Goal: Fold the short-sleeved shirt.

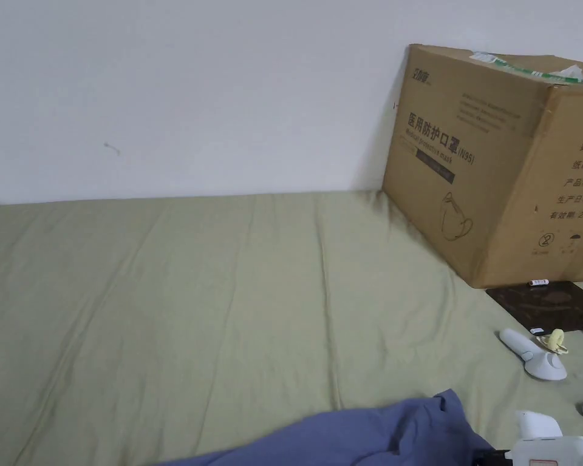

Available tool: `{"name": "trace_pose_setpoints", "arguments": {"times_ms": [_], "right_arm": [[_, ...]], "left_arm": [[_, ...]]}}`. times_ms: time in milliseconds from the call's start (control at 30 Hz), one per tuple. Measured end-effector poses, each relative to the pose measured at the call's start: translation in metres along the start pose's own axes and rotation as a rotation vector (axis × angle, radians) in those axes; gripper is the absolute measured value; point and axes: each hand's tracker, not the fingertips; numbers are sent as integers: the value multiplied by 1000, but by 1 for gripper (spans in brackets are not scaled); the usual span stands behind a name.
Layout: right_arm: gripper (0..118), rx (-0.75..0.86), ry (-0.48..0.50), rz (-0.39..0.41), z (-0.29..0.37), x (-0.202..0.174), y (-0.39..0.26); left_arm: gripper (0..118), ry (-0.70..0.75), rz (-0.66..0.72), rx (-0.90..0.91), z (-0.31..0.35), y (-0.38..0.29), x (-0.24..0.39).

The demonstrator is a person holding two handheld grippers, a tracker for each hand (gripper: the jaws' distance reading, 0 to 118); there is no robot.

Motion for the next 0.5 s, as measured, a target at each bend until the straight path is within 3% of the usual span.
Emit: {"name": "trace_pose_setpoints", "arguments": {"times_ms": [33, 67, 133, 167, 200, 333, 467, 500], "right_arm": [[12, 2, -5, -2, 0, 0, 1], [25, 4, -15, 1, 1, -2, 3], [85, 35, -71, 48, 9, -6, 8], [107, 61, -77, 74, 16, -10, 10], [118, 94, -76, 100, 27, -14, 12], [117, 237, 21, 133, 75, -46, 17], [117, 435, 87, 227, 119, -99, 11], [116, 475, 115, 228, 126, -110, 8]], "left_arm": [[16, 6, 0, -2, 0, -1, 1], [33, 20, -3, -1, 1, -2, 2], [97, 57, -16, 0, 8, 1, 4], [115, 54, -19, 12, 14, 3, 6], [118, 54, -22, 50, 24, 6, 10], [116, 71, -16, 242, 65, 25, 34], [116, 149, -35, 444, 94, 39, 76], [110, 162, -37, 481, 97, 40, 88]]}}
